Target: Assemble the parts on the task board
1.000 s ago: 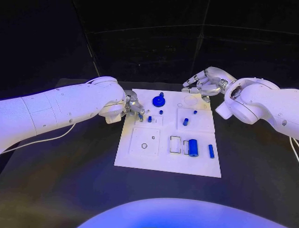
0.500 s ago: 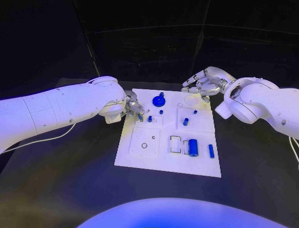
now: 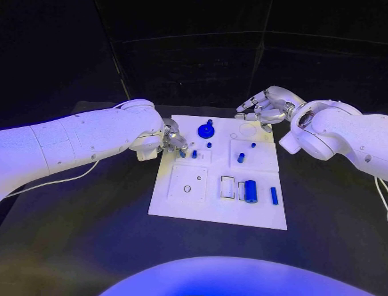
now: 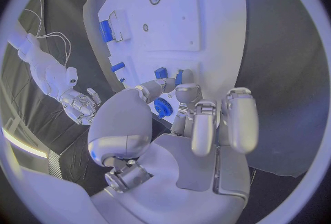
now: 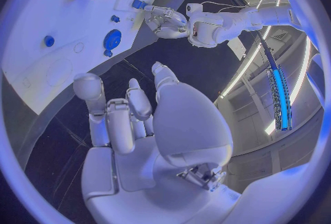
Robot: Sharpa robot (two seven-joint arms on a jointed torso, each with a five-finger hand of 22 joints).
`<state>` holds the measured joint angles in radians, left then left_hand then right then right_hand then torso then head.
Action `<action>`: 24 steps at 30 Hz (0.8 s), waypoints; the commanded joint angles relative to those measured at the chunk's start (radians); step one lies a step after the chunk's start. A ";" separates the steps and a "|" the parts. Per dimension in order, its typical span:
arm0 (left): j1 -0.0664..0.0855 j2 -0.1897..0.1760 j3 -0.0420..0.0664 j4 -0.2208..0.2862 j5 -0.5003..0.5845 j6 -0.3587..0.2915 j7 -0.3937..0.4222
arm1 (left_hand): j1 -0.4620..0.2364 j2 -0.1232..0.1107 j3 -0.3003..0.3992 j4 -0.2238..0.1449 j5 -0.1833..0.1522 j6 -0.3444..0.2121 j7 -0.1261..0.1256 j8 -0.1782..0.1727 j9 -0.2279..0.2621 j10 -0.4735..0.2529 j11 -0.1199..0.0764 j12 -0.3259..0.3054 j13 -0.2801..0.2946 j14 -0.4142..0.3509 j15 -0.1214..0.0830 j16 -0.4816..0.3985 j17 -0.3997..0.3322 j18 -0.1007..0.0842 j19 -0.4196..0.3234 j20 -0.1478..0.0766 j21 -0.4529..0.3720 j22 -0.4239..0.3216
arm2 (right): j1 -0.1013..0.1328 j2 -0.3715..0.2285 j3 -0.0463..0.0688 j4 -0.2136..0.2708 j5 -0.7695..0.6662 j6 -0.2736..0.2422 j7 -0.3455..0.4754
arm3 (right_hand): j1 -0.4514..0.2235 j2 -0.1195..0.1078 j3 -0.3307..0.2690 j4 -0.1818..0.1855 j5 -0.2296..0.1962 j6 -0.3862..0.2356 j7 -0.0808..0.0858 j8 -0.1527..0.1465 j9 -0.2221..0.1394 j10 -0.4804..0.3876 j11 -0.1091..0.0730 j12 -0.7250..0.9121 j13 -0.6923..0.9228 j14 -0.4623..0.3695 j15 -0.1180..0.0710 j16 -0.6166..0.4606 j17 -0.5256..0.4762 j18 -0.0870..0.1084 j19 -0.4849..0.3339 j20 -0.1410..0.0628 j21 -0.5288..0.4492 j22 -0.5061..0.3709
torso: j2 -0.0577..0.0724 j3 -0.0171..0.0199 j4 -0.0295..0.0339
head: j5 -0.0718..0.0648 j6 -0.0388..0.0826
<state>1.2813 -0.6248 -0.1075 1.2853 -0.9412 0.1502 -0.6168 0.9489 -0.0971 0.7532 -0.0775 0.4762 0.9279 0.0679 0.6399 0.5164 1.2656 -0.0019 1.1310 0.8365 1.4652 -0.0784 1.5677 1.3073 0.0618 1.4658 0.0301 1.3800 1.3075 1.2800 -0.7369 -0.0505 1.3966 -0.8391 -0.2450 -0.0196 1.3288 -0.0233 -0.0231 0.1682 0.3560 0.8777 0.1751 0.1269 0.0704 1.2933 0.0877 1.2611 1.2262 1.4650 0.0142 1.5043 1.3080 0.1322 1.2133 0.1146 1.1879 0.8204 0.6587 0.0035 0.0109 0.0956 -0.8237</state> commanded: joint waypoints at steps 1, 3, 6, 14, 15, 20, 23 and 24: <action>0.001 0.002 -0.001 0.000 0.002 0.024 -0.013 | 0.023 0.031 0.017 -0.026 0.006 0.015 -0.024 0.006 -0.001 0.032 -0.029 0.001 -0.002 0.106 -0.008 0.003 0.263 -0.006 0.000 -0.006 0.002 0.075 | 0.002 0.001 0.000 0.001 0.002 0.006 0.005 | -0.005 0.006 -0.008 0.000 0.003 -0.005 -0.002 0.005 -0.001 -0.001 -0.002 0.004 0.001 0.075 -0.007 -0.005 0.136 0.005 -0.002 -0.002 -0.007 -0.001 | 0.000 -0.0001 -0.0007 | 0.000 -0.001; 0.001 0.003 -0.001 0.000 0.001 0.028 -0.014 | 0.025 0.033 0.012 -0.026 0.006 0.014 -0.024 0.006 -0.001 0.032 -0.029 0.000 -0.002 0.106 -0.008 0.003 0.263 -0.007 0.000 -0.006 0.002 0.075 | 0.002 0.001 0.000 0.001 0.002 0.006 0.005 | -0.005 0.006 -0.008 0.000 0.003 -0.005 -0.002 0.005 -0.001 -0.001 -0.002 0.004 0.001 0.075 -0.007 -0.005 0.136 0.005 -0.002 -0.002 -0.007 -0.001 | 0.000 0.0002 -0.0008 | 0.000 -0.001; 0.001 0.004 -0.001 0.001 -0.003 0.031 -0.014 | 0.029 0.035 0.000 -0.025 0.006 0.014 -0.024 0.007 -0.001 0.033 -0.029 0.000 -0.002 0.106 -0.008 0.003 0.263 -0.007 0.001 -0.006 0.002 0.076 | 0.002 0.001 0.000 0.000 0.002 0.007 0.006 | -0.005 0.006 -0.008 0.000 0.003 -0.005 -0.002 0.005 -0.001 -0.001 -0.002 0.004 0.001 0.075 -0.007 -0.005 0.136 0.005 -0.002 -0.002 -0.007 -0.001 | 0.000 0.0002 -0.0008 | 0.000 -0.001; 0.001 0.009 -0.001 -0.001 -0.009 0.034 -0.013 | 0.036 0.039 -0.012 -0.024 0.006 0.012 -0.024 0.008 -0.003 0.033 -0.029 -0.001 -0.003 0.106 -0.008 0.003 0.263 -0.007 0.000 -0.006 0.001 0.075 | 0.001 0.002 0.000 0.000 0.002 0.007 0.006 | -0.005 0.006 -0.008 0.000 0.003 -0.005 -0.002 0.005 -0.001 -0.001 -0.002 0.004 0.001 0.075 -0.007 -0.005 0.136 0.005 -0.002 -0.002 -0.007 -0.001 | 0.000 0.0002 -0.0002 | -0.001 -0.002; 0.001 0.009 -0.001 -0.002 -0.012 0.034 -0.013 | 0.037 0.041 -0.014 -0.023 0.006 0.012 -0.024 0.008 -0.003 0.033 -0.029 -0.002 -0.003 0.106 -0.008 0.003 0.263 -0.006 0.000 -0.006 0.000 0.075 | 0.001 0.002 0.000 0.000 0.002 0.007 0.006 | -0.005 0.006 -0.008 0.000 0.003 -0.005 -0.002 0.005 -0.001 -0.001 -0.002 0.004 0.001 0.075 -0.007 -0.005 0.136 0.005 -0.002 -0.002 -0.007 -0.001 | 0.000 0.0004 -0.0003 | -0.001 -0.002; 0.000 0.012 -0.002 -0.003 -0.030 0.027 -0.009 | 0.041 0.045 -0.024 -0.021 0.006 0.011 -0.023 0.007 -0.004 0.033 -0.028 -0.003 -0.004 0.106 -0.008 0.003 0.263 -0.006 0.000 -0.006 -0.001 0.074 | 0.001 0.002 0.000 0.000 0.002 0.007 0.007 | -0.005 0.006 -0.008 0.000 0.003 -0.005 -0.002 0.005 -0.001 -0.001 -0.002 0.004 0.001 0.075 -0.007 -0.005 0.136 0.005 -0.002 -0.002 -0.007 -0.001 | 0.000 0.0001 -0.0006 | -0.001 -0.003; -0.001 0.012 -0.002 -0.001 -0.044 0.016 -0.004 | 0.043 0.047 -0.027 -0.020 0.006 0.011 -0.023 0.007 -0.005 0.033 -0.028 -0.003 -0.003 0.106 -0.008 0.003 0.263 -0.006 0.000 -0.006 0.000 0.075 | 0.001 0.002 0.000 0.000 0.002 0.007 0.007 | -0.005 0.006 -0.008 0.000 0.003 -0.005 -0.002 0.005 -0.001 -0.001 -0.002 0.004 0.001 0.075 -0.007 -0.005 0.136 0.005 -0.002 -0.002 -0.007 -0.001 | 0.000 -0.0001 -0.0006 | -0.001 -0.004; -0.001 0.011 -0.002 0.001 -0.047 0.011 -0.002 | 0.045 0.048 -0.029 -0.020 0.006 0.011 -0.023 0.007 -0.005 0.034 -0.028 -0.003 -0.002 0.106 -0.008 0.003 0.263 -0.007 0.001 -0.005 0.001 0.076 | 0.001 0.002 0.000 0.000 0.002 0.007 0.007 | -0.005 0.006 -0.008 0.000 0.003 -0.005 -0.002 0.005 -0.001 -0.001 -0.002 0.004 0.001 0.075 -0.007 -0.005 0.136 0.005 -0.002 -0.002 -0.007 -0.001 | 0.000 0.0001 -0.0005 | -0.001 -0.004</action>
<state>1.2831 -0.6152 -0.1073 1.2827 -0.9639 0.1634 -0.6228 0.9432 -0.0905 0.7305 -0.0989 0.4801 0.9332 0.0552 0.6456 0.5125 1.2794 -0.0090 1.1309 0.8338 1.4673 -0.0805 1.5677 1.3074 0.0617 1.4658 0.0301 1.3800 1.3075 1.2798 -0.7353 -0.0506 1.3952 -0.8391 -0.2436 -0.0192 1.3288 -0.0233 -0.0231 0.1682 0.3559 0.8777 0.1751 0.1269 0.0703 1.2933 0.0877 1.2611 1.2262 1.4650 0.0142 1.5043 1.3077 0.1322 1.2133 0.1146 1.1878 0.8204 0.6587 0.0036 0.0104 0.0944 -0.8272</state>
